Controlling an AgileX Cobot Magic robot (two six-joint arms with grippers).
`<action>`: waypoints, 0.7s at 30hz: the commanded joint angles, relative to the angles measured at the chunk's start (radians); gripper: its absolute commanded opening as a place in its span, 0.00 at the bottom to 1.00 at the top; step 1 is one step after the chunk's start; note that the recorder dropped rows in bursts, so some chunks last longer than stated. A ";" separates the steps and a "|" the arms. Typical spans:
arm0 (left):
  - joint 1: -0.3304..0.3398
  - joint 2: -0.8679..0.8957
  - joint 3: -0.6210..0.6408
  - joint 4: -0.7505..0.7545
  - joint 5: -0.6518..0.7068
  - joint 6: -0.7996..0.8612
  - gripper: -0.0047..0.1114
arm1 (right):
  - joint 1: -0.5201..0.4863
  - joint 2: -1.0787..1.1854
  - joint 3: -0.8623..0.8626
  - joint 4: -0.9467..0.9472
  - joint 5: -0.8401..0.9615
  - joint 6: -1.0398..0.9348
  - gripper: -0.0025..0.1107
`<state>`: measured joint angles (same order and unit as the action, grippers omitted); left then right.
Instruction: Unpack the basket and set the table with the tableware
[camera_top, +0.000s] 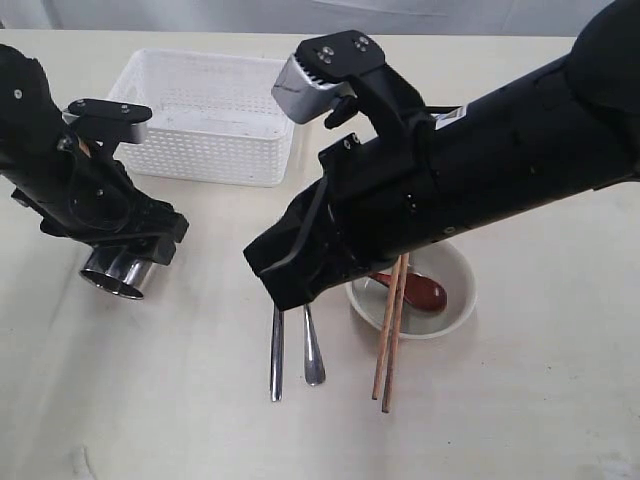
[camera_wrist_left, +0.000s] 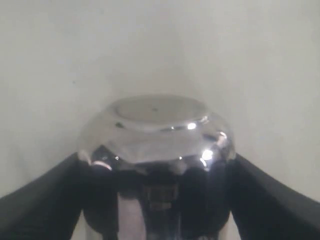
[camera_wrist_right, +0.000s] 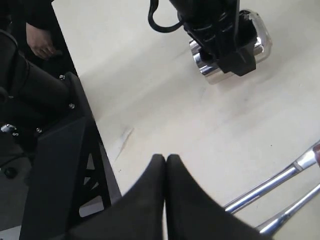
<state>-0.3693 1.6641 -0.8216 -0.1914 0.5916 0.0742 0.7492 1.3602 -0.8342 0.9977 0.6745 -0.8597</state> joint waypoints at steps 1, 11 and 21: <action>-0.003 -0.001 0.001 0.004 -0.016 -0.004 0.60 | 0.000 -0.004 0.001 -0.006 0.015 0.004 0.02; -0.003 0.007 0.001 0.012 -0.041 -0.004 0.60 | 0.000 -0.004 0.001 -0.006 0.015 0.008 0.02; -0.003 0.048 0.001 0.012 -0.032 -0.004 0.60 | 0.000 -0.004 0.001 -0.013 0.015 0.022 0.02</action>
<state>-0.3693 1.7075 -0.8216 -0.1843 0.5614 0.0742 0.7492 1.3602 -0.8342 0.9938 0.6830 -0.8401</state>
